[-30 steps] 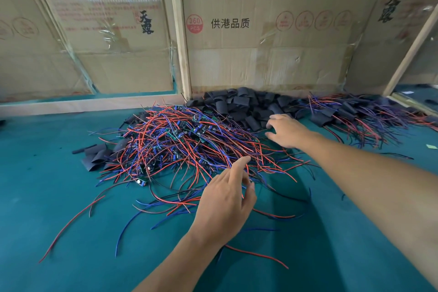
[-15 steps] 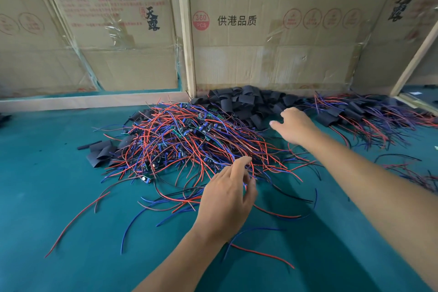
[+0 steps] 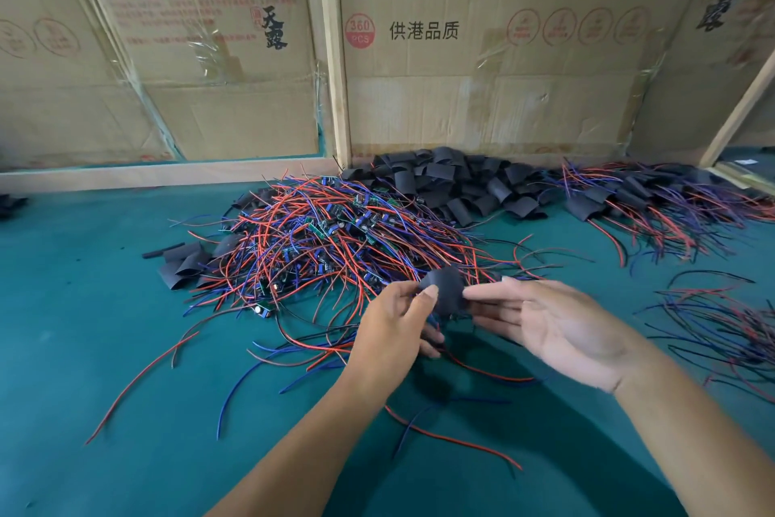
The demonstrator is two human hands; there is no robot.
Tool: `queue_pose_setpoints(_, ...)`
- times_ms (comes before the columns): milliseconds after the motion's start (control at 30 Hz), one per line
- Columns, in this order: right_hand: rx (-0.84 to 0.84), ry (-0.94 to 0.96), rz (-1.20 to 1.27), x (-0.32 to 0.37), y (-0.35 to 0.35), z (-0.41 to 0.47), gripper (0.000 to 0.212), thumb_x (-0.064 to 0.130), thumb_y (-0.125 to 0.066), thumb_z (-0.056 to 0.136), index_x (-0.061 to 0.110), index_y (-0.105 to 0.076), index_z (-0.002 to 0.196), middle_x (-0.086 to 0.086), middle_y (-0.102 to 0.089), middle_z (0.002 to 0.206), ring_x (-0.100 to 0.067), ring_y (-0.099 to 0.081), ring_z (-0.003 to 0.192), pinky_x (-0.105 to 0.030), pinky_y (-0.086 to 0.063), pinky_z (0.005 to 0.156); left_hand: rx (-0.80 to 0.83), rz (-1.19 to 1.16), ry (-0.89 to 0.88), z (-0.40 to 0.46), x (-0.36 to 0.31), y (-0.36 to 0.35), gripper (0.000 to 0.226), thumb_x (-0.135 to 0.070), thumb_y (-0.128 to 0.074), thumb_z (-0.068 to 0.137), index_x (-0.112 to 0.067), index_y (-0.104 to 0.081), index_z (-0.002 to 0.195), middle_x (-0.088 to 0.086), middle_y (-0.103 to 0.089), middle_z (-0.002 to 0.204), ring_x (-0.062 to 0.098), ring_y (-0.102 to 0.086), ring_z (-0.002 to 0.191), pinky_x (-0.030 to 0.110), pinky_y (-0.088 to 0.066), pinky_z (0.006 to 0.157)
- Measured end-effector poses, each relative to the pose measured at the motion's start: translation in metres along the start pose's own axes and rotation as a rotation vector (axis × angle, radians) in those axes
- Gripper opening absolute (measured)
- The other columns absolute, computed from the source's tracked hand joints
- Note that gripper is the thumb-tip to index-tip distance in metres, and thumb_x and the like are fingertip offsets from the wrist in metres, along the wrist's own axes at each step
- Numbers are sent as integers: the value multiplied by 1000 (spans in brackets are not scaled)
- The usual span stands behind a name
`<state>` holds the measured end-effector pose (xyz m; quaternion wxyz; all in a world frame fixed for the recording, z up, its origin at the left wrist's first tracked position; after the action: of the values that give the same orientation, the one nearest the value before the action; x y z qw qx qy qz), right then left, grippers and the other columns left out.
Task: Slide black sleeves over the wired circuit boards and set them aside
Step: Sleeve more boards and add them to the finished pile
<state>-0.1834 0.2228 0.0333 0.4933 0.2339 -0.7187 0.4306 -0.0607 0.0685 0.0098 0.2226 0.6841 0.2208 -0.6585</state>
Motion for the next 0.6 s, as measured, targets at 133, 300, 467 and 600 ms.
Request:
queue_pose_setpoints(133, -63, -2, -103, -16, -13, 3, 32, 19, -61, 88, -7, -70, 104, -22, -71, 102, -27, -69, 92, -37, -60, 86, 16, -37, -14, 1, 2, 3, 6, -9, -59, 99, -5, -62, 101, 15, -68, 69, 21, -64, 55, 29, -56, 51)
queue_pose_setpoints(300, -245, 156, -501, -27, -26, 3, 10, 10, -69, 91, 10, -62, 98, -3, -67, 74, -13, -63, 70, -37, -59, 62, 40, 210, -141, -1, 5, 3, 18, -19, -72, 91, -9, -58, 89, 4, -66, 59, 17, -61, 47, 27, -49, 45)
queue_pose_setpoints(467, -326, 206, -600, -23, -17, 5, 19, 9, -68, 93, 21, -64, 108, 3, -66, 70, -16, -62, 57, -31, -51, 51, 85, 310, -147, -2, 8, 2, 22, -25, -77, 86, -15, -58, 85, -1, -63, 58, 13, -57, 44, 27, -44, 41)
queue_pose_setpoints(600, -425, 246, -454, -13, 2, 8, 13, 8, -64, 95, 15, -72, 102, -6, -68, 82, -13, -62, 68, -24, -53, 53, 108, 342, -158, -2, 3, 6, 19, -34, -76, 83, -23, -61, 84, -6, -66, 64, 10, -57, 48, 28, -45, 45)
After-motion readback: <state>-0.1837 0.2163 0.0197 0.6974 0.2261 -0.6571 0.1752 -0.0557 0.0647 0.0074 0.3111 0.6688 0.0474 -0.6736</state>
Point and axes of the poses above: each hand's wrist, its own z-axis towards the middle knuckle, its own y-axis out of the back of the hand, x = y × z, the point moved 2 cm from there along z, towards the middle knuckle
